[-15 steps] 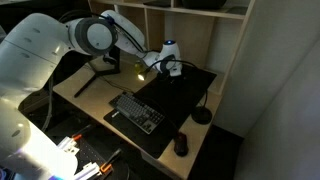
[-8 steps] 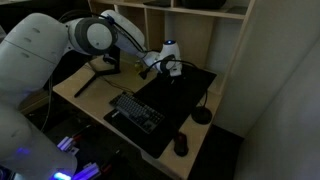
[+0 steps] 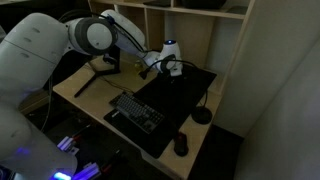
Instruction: Turn the lamp on and off
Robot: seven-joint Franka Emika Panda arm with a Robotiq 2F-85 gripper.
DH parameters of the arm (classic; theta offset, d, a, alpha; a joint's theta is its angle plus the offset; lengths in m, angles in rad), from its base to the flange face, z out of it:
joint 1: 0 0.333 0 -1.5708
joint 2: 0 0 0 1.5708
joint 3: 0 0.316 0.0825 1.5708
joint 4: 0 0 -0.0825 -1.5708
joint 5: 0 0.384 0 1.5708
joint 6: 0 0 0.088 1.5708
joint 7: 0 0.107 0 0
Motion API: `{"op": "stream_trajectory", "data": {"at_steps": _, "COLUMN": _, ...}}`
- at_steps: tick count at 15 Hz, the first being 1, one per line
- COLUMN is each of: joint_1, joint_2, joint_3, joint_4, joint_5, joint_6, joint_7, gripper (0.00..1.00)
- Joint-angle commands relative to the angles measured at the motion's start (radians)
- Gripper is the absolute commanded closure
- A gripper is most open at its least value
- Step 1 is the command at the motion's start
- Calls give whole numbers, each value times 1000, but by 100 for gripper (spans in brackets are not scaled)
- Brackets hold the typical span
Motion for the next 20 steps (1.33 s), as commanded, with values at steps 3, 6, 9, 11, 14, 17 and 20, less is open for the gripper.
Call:
{"op": "stream_trajectory", "data": {"at_steps": 3, "joint_1": -31, "joint_2": -66, "joint_3": 30, "joint_4": -63, "joint_5": 3, "joint_6": -26, "joint_7": -79, "gripper": 1}}
{"op": "stream_trajectory", "data": {"at_steps": 6, "joint_1": -62, "joint_2": -152, "joint_3": 80, "joint_4": -143, "joint_5": 37, "joint_6": -32, "joint_7": -149, "gripper": 0}}
{"op": "stream_trajectory", "data": {"at_steps": 9, "joint_1": -79, "joint_2": -264, "joint_3": 106, "joint_4": -234, "joint_5": 77, "joint_6": -54, "joint_7": -198, "gripper": 0}}
{"op": "stream_trajectory", "data": {"at_steps": 11, "joint_1": -73, "joint_2": -340, "joint_3": 96, "joint_4": -294, "joint_5": 82, "joint_6": -76, "joint_7": -209, "gripper": 0}}
{"op": "stream_trajectory", "data": {"at_steps": 14, "joint_1": -60, "joint_2": -311, "joint_3": 77, "joint_4": -240, "joint_5": 68, "joint_6": -72, "joint_7": -184, "gripper": 0}}
{"op": "stream_trajectory", "data": {"at_steps": 17, "joint_1": -62, "joint_2": -390, "joint_3": 79, "joint_4": -309, "joint_5": 67, "joint_6": -78, "joint_7": -192, "gripper": 0}}
{"op": "stream_trajectory", "data": {"at_steps": 20, "joint_1": -63, "joint_2": -396, "joint_3": 80, "joint_4": -323, "joint_5": 67, "joint_6": -80, "joint_7": -195, "gripper": 0}}
